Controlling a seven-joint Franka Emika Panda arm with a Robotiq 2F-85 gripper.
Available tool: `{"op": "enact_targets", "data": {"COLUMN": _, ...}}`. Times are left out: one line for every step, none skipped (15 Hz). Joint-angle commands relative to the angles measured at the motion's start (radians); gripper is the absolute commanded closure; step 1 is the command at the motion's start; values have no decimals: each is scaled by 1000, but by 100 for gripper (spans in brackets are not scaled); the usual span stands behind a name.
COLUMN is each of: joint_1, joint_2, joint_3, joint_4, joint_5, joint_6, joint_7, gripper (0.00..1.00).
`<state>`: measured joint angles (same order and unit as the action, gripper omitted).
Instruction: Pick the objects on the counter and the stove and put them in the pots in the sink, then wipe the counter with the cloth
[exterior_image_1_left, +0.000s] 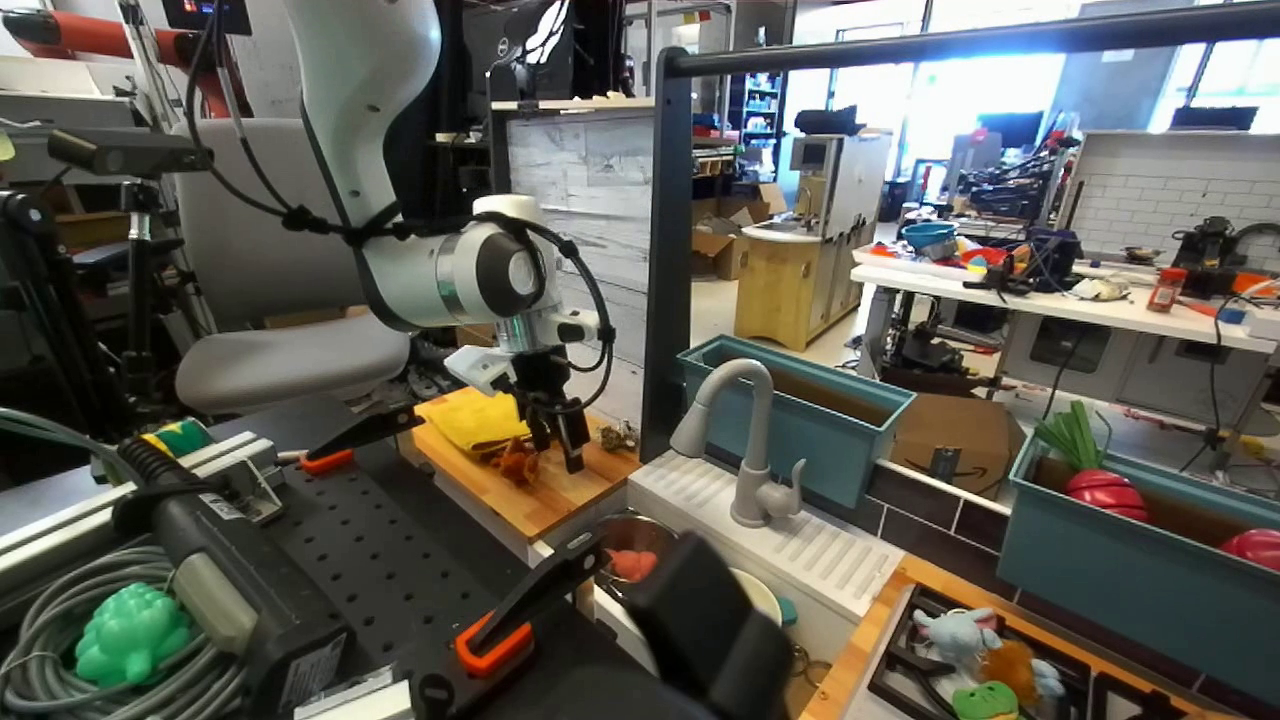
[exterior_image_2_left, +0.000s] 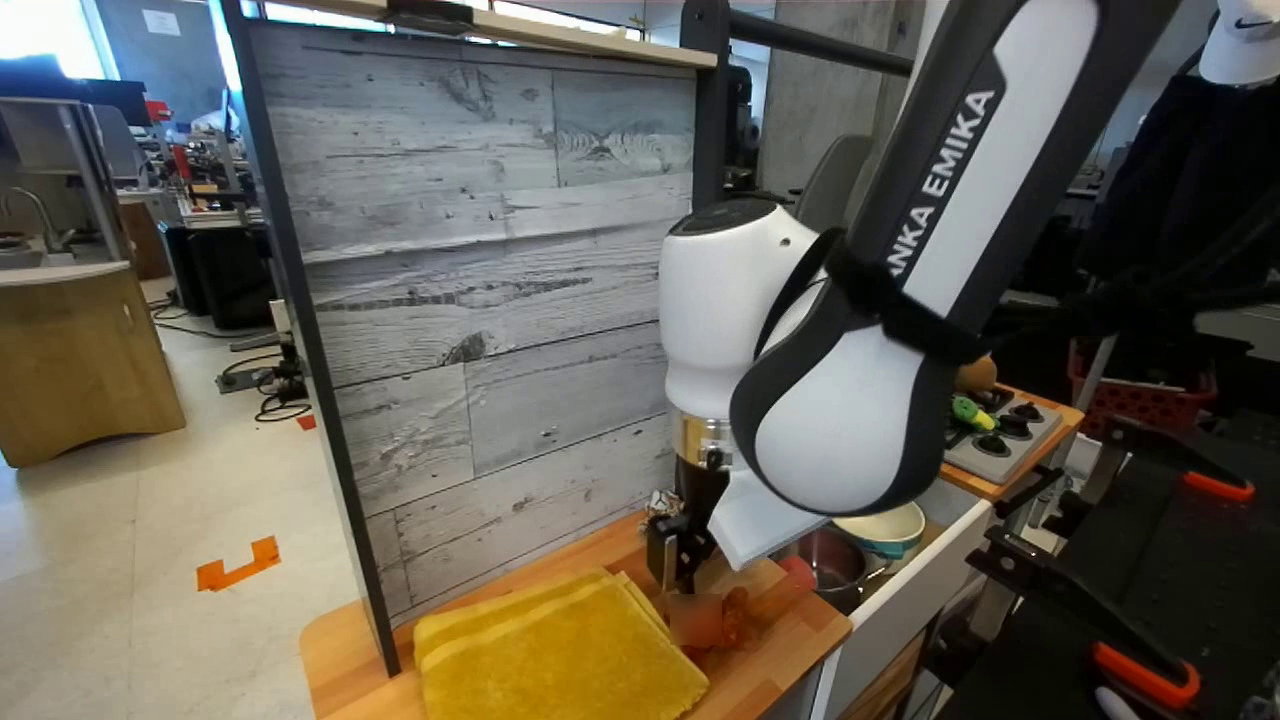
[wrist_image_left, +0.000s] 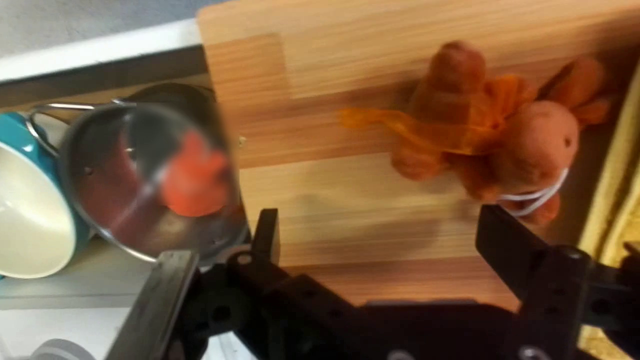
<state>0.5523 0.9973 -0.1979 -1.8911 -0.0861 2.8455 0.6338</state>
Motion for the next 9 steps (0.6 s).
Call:
{"op": "enact_targets", "data": {"joint_1": 38, "joint_2": 81, "joint_3": 10, "joint_4": 91, "joint_5": 26, "joint_6": 71, "joint_7": -4, "gripper": 0}}
{"op": "enact_targets", "data": {"joint_1": 26, "joint_2": 73, "joint_3": 40, "joint_4": 79, "joint_5": 38, "joint_6": 88, "joint_7": -24, "gripper": 0}}
{"op": "enact_targets", "data": {"joint_1": 17, "joint_2": 67, "joint_3": 64, "joint_4": 69, "joint_5": 49, "joint_6": 109, "joint_7": -42, "gripper": 0}}
{"op": "enact_targets", "data": {"joint_1": 7, "joint_2": 55, "joint_3": 94, "joint_4": 46, "joint_5": 60, "joint_6": 137, "joint_7": -59, "gripper": 0}}
{"op": "enact_targets", "data": {"joint_1": -14, "joint_2": 42, "joint_3": 129, "joint_4": 27, "joint_5": 73, "joint_6": 155, "joint_7": -83, "gripper": 0}}
{"op": "enact_targets", "data": {"joint_1": -35, "joint_2": 33, "joint_3": 166, "joint_4": 15, "joint_5": 90, "joint_6": 160, "joint_7": -111, "gripper": 0}}
{"op": "enact_targets", "data": {"joint_1": -47, "joint_2": 29, "joint_3": 189, "joint_4": 4, "joint_5": 108, "joint_6": 169, "joint_7": -130, "gripper": 0}}
{"op": "enact_targets", "data": {"joint_1": -65, "joint_2": 28, "joint_3": 215, "joint_4": -1, "joint_5": 129, "joint_6": 163, "joint_7": -149, "gripper": 22}}
{"op": "enact_targets", "data": {"joint_1": -88, "joint_2": 26, "joint_3": 242, "joint_4": -6, "joint_5": 150, "joint_6": 151, "joint_7": -171, "gripper": 26}}
